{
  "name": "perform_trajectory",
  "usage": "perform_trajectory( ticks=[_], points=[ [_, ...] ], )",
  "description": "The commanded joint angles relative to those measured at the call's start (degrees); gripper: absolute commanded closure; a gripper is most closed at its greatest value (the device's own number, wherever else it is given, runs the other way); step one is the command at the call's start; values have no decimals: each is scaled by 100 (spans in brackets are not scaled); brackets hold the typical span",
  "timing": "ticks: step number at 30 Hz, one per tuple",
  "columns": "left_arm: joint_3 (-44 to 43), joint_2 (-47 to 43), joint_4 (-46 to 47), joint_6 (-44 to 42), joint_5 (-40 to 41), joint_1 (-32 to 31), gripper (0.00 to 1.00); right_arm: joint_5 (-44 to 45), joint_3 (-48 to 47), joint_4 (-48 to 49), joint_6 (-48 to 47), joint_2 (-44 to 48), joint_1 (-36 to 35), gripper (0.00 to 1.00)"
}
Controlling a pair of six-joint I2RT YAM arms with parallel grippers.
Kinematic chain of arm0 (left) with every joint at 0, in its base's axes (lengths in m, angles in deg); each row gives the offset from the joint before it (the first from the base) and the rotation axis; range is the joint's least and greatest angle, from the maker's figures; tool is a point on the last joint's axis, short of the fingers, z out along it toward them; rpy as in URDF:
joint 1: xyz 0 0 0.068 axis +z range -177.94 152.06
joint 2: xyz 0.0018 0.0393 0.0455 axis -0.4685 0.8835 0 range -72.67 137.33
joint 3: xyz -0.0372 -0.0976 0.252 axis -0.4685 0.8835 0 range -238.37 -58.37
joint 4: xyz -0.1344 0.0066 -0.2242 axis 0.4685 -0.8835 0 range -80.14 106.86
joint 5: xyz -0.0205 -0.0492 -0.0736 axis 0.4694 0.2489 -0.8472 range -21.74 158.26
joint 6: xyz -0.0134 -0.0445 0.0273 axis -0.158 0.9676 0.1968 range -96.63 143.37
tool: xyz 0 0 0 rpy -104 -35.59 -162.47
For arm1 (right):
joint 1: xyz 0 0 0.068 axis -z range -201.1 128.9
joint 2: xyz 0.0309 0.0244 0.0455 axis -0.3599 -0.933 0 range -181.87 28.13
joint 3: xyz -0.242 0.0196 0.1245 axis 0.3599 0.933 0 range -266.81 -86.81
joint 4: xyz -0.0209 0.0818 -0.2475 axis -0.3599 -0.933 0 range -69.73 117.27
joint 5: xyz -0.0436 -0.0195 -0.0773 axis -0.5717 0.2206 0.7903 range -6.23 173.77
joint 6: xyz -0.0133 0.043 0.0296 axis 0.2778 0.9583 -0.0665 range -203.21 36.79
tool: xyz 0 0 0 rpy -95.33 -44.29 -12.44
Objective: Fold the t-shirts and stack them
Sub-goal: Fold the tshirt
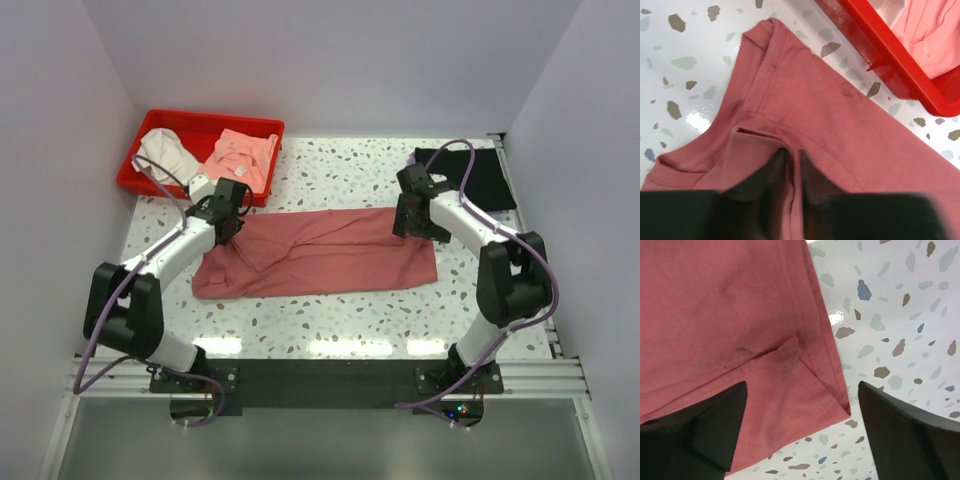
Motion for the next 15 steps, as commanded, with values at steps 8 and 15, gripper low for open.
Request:
perform_trajectory(
  ticks=[8,15],
  points=[
    [-133,-65,1086,-723,-450,53,0,-853,319,662,-520,845,18,1],
    [1010,-1542,946,-548,-213,88,0,-1600,775,1119,-802,1144,10,1]
  ],
)
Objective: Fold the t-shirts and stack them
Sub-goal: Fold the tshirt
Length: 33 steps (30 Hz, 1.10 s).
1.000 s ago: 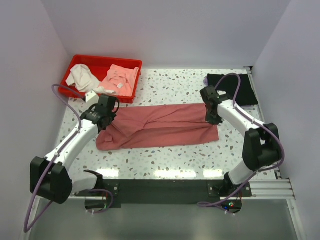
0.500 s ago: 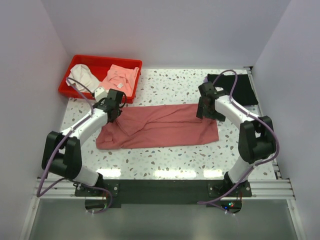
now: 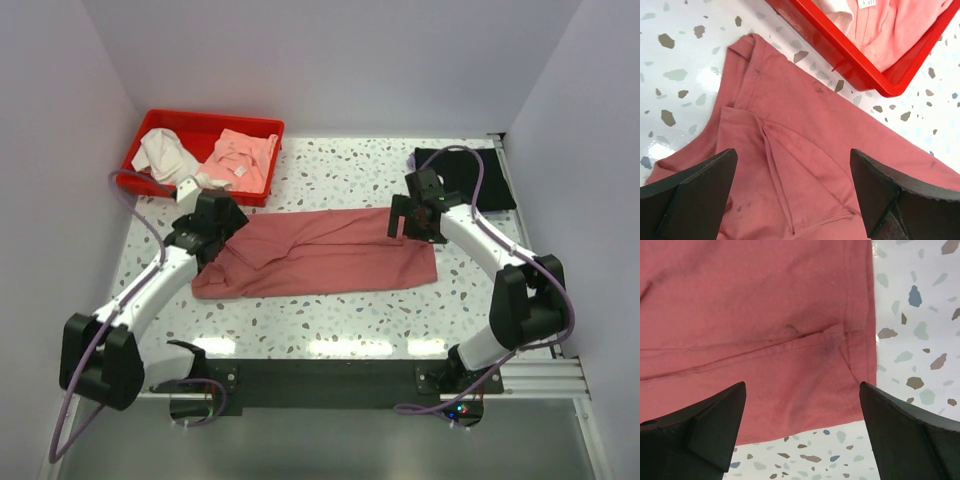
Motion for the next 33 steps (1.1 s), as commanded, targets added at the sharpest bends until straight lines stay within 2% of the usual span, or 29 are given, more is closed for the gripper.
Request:
perform_trajectory(
  ticks=[1,3,5,9,12,13,14,16,19,23,26,30,31,33],
  points=[
    [594,-635,107,23,179,104,0,-551,195,392,-334,283,10,1],
    [851,-777,185,23,-31,313,0,-754,291,436,-422,310,10,1],
    [1254,-874,666,-99,-548,656,2,-990,362,523,-563,354,-52,1],
    [1318,-761,958,-258,-919,833,4,-1307,345,655,-1019,424,-315,1],
    [1247,-681,924,-276,-955,842,0,-1186,100,831,-1731,433,-1200,1],
    [1256,-725,854,-258,-929,851,0,-880,-6,858,-1880,372,-1804,1],
    [1282,-769,827,-206,-911,851,0,-834,-112,919,-2134,206,-2079,1],
    [1344,-953,617,-31,-763,869,0,-990,-445,1261,-2207,-58,-2659,1],
    [1484,-1339,292,426,-578,878,0,-1473,-990,1841,-2164,-682,-3143,1],
    [1669,-1779,-69,831,-437,878,0,-1852,-2114,1825,-2137,-1692,-3602,3],
    [1766,-1964,-350,928,-358,886,0,-1941,-2915,1746,-2067,-2422,-3875,8],
    [1766,-2219,-860,1017,-164,886,0,-2221,-3504,1746,-1996,-3107,-4059,27],
    [1783,-2263,-869,990,-199,886,0,-2240,-3557,1746,-1988,-3187,-4068,34],
    [1880,-2368,-895,1007,-313,886,0,-2335,-3715,1746,-1979,-3337,-4086,36]
  ],
)
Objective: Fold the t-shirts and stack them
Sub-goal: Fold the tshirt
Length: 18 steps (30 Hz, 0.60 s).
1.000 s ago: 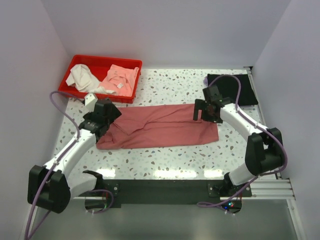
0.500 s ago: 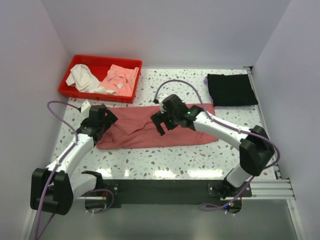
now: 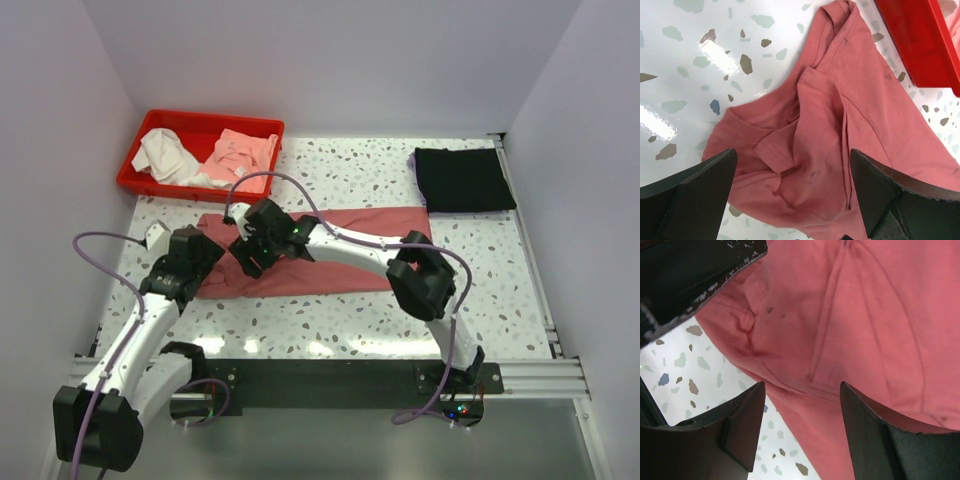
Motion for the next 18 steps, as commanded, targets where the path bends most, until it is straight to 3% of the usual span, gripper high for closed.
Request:
perform_trajectory(
  ticks=[1,8,18],
  points=[
    [175,-200,-225,177,91,40,0,-367,-470,78,30,-279,-34,36],
    [299,-271,-181,89,-138,40,0,-17,-936,-80,127,-764,-78,47],
    [395,-368,-93,72,-190,40,0,775,-928,16,232,-825,-78,52]
  ],
)
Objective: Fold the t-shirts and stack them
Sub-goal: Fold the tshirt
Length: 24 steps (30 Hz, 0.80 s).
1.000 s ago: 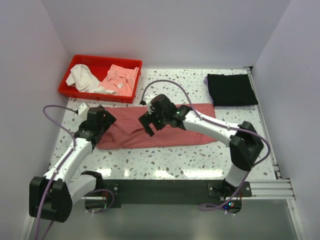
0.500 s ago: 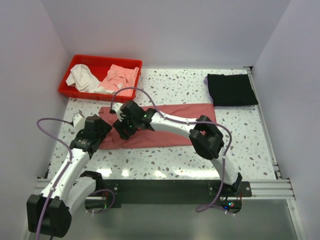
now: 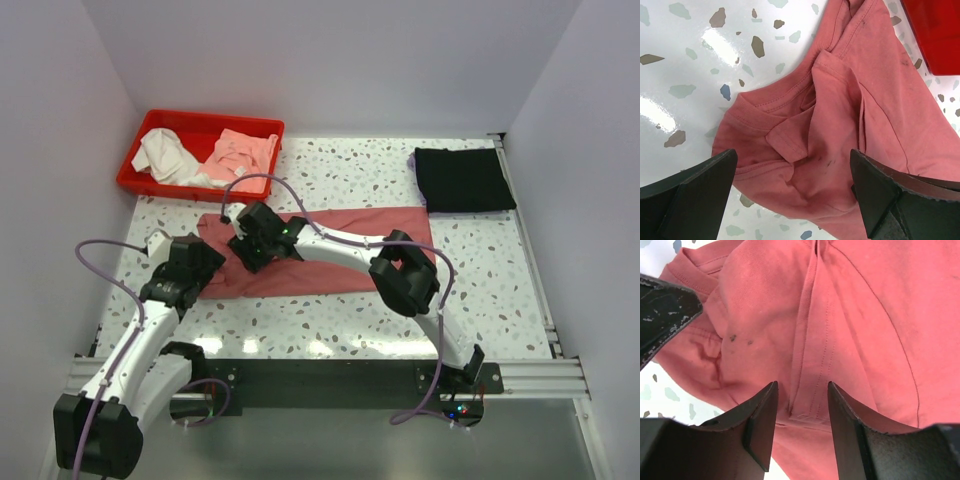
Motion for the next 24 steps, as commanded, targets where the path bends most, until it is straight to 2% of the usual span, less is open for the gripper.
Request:
perform_trajectory(
  ticks=[1,7,12,17,24],
  points=[
    [78,-20,119,-14,-70,38,0,340,-292,75,75,-73,-12,53],
    [43,121,190,-58,-123,38,0,261,-424,-13,57,-250,-21,64],
    [35,121,181,-66,-79,38,0,244,-546,-179,5,-355,-12,65],
    [26,94,163,-84,8,38,0,419,-582,-197,92,-321,-12,88],
    [8,147,444,-102,-193,38,0,797,-538,-153,5,39,-12,100]
  ],
)
